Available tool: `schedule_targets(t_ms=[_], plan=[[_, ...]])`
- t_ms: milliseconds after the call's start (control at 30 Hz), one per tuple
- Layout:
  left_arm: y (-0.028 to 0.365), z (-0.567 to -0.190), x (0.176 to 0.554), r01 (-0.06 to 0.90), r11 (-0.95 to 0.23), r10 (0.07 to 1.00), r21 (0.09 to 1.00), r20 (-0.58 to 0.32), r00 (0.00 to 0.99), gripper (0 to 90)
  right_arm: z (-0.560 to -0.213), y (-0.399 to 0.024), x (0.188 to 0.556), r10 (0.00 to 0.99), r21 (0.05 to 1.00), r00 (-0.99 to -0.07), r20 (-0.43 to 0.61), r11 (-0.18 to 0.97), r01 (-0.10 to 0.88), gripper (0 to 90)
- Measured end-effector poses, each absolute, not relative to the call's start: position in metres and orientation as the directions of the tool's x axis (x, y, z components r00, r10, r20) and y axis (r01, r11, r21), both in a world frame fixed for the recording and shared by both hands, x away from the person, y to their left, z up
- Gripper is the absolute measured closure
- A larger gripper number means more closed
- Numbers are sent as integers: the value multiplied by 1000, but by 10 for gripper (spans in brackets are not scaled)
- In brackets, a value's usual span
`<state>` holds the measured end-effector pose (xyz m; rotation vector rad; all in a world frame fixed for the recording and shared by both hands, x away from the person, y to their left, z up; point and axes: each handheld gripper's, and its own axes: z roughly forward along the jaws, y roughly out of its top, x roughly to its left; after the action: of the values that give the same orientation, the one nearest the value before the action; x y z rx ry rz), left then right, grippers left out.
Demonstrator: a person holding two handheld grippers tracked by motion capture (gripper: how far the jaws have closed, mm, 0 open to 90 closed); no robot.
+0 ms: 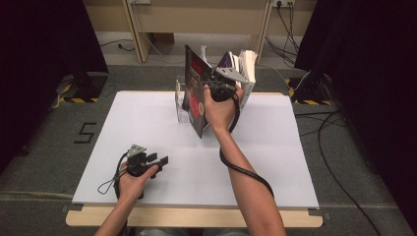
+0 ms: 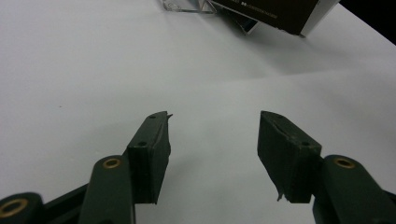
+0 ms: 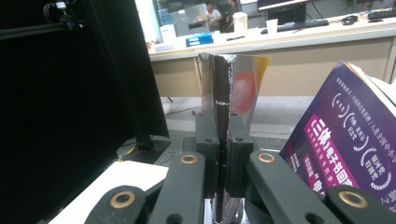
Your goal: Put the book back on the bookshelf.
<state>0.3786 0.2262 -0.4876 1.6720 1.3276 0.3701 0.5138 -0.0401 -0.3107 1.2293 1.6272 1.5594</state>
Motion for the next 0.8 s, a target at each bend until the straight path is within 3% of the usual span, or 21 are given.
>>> schedule_targets(t_ms=[433, 800], plan=[[222, -488, 379, 598, 15, 878, 801, -297, 376, 430, -312, -59, 496, 868, 959, -448, 214, -100, 264, 791], [224, -488, 378, 599, 20, 877, 800, -301, 373, 430, -313, -67, 501, 867, 945, -453, 210, -61, 321, 753]])
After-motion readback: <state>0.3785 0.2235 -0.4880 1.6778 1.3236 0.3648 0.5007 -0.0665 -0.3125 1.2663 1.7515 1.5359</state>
